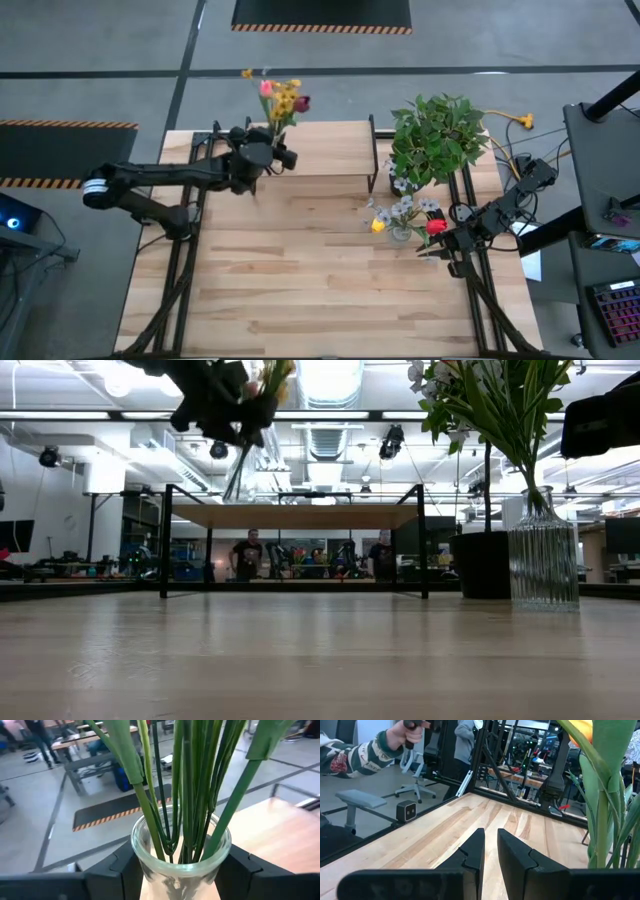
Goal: Pick and place flowers into a vace then onto a shelf
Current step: Put the left transparent vase with flowers on the shelf
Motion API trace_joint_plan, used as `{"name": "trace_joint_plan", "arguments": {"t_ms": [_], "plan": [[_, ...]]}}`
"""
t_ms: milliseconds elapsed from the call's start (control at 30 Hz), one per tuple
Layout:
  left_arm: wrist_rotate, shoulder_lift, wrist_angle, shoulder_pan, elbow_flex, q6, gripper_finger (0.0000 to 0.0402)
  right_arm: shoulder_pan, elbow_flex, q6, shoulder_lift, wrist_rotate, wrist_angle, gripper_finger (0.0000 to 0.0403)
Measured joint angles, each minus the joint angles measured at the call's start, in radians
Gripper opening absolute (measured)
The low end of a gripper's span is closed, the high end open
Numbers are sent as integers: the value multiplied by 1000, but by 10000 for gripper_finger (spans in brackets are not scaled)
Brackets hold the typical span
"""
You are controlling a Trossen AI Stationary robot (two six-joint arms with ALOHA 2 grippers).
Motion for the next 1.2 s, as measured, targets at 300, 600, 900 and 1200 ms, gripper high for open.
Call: {"name": "trace_joint_plan", "arguments": {"t_ms": [300, 600, 900, 1200], "plan": [[7, -6, 21, 38, -22, -19, 171, 0, 0, 0, 0, 0, 0, 43], [-12, -6, 20, 46, -24, -49, 171, 0, 0, 0, 0, 0, 0, 43], [-31, -9, 59, 64, -77, -87, 171, 0, 0, 0, 0, 0, 0, 43], [1, -6, 57, 64, -93, -67, 200, 0, 0, 0, 0, 0, 0, 43]]}}
